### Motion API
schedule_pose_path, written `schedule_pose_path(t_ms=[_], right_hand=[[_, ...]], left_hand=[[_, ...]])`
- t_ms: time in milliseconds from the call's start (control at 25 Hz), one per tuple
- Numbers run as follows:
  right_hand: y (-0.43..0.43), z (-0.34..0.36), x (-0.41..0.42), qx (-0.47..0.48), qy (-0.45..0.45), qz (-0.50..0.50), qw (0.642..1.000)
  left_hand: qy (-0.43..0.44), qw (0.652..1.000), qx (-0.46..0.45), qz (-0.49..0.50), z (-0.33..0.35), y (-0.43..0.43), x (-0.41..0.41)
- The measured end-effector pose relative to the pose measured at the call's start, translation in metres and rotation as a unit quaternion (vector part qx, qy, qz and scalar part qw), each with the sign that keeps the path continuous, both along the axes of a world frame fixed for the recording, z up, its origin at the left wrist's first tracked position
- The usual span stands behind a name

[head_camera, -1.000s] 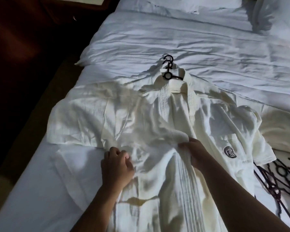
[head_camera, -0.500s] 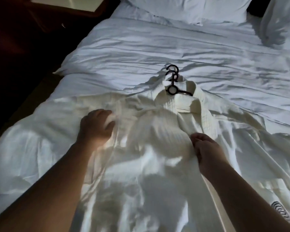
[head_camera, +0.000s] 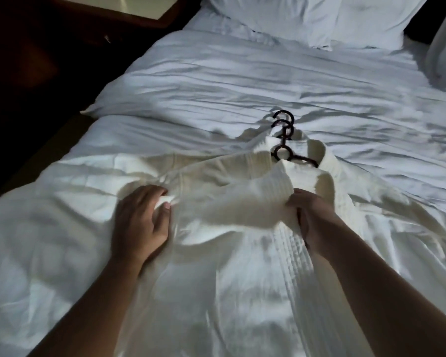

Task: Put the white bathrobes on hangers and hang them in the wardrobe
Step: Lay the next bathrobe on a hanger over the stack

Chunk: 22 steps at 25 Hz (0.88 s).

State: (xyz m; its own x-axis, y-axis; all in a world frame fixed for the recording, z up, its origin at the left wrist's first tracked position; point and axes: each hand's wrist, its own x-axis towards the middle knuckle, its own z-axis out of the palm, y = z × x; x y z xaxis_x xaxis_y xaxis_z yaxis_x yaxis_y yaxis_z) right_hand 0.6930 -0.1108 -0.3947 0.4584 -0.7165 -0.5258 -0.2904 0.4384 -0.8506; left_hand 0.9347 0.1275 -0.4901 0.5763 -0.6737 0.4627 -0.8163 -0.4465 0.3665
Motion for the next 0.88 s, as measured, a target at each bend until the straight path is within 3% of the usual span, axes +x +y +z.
schedule_pose_path(t_ms=[80,160,280,400,520,640,880], right_hand=[[-0.006,0.005,0.015,0.035,0.008,0.057,0.998],[-0.013,0.01,0.029,0.014,0.016,0.029,0.999],[-0.016,0.013,0.039,-0.156,0.105,-0.043,0.981],[0.008,0.002,0.052,-0.399,0.249,-0.053,0.881],[0.039,-0.015,0.076,-0.582,0.251,0.074,0.77],[0.055,-0.039,0.092,-0.577,0.26,0.217,0.743],[0.068,-0.043,0.14,-0.549,0.332,0.167,0.749]], left_hand=[[-0.002,1.0,-0.003,-0.004,0.0,0.0,0.002],[-0.005,1.0,0.001,-0.001,-0.001,-0.001,0.003],[-0.009,1.0,0.003,0.008,-0.002,-0.001,0.001],[-0.003,1.0,0.009,0.019,-0.004,-0.001,0.0],[-0.008,1.0,0.006,0.023,-0.007,0.0,0.0],[-0.005,1.0,0.006,0.03,-0.007,-0.002,-0.001],[0.008,1.0,0.001,0.025,-0.006,-0.001,-0.001]])
